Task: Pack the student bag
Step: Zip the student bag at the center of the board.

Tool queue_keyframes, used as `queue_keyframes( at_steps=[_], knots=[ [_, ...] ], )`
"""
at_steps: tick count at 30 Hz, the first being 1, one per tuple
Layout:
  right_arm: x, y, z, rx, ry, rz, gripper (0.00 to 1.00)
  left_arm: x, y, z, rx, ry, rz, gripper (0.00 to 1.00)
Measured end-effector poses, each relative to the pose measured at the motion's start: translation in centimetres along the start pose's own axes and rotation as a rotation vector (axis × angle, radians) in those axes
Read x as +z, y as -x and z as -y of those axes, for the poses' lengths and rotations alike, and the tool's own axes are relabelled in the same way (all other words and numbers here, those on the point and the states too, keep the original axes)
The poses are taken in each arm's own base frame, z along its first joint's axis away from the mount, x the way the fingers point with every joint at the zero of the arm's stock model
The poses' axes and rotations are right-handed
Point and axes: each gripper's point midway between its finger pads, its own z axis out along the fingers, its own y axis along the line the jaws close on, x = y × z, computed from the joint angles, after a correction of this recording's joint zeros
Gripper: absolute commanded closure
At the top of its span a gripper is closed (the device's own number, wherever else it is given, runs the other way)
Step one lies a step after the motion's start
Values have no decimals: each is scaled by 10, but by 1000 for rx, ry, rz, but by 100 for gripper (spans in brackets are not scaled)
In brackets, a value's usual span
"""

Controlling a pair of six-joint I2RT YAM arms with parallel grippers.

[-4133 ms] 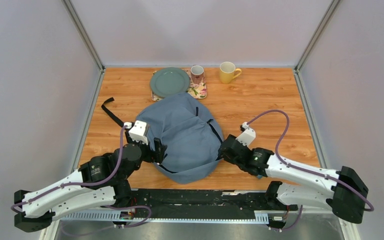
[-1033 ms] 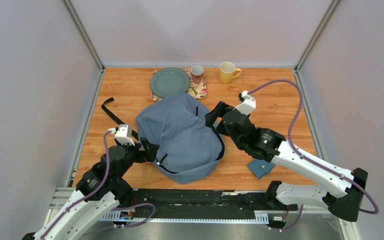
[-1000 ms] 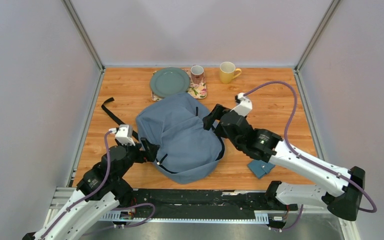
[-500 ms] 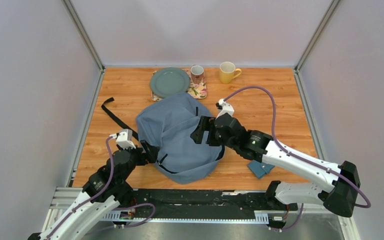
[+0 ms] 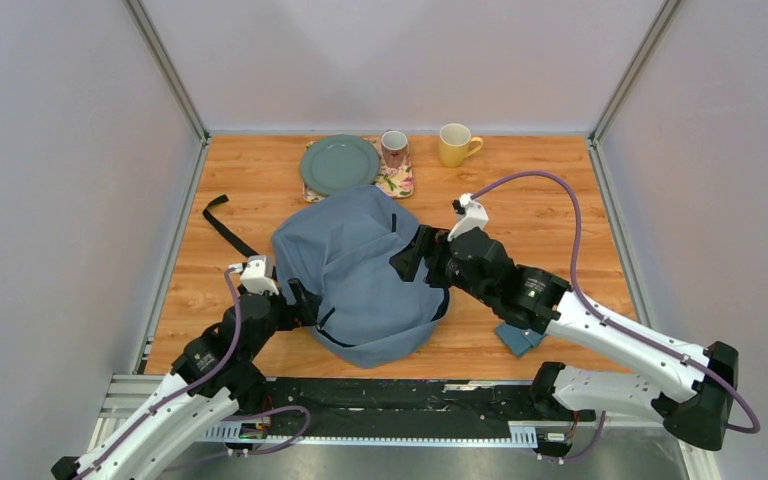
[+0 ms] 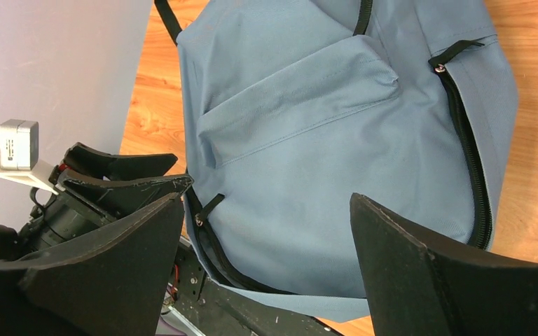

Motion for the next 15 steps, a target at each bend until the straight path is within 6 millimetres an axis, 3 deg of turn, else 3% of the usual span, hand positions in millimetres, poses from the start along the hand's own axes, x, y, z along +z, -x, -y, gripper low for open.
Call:
queue_keyframes(
  at_steps=[5, 9, 15],
  knots=[
    [1, -2, 2, 16, -4, -1, 9, 1, 2, 3, 5, -9, 7, 1],
    [4, -13, -3, 42, 17, -55, 16, 1, 1, 11, 28, -55, -4, 1],
    [20, -61, 1, 92, -4, -211, 29, 2, 8, 15, 21, -67, 24, 1]
  ],
)
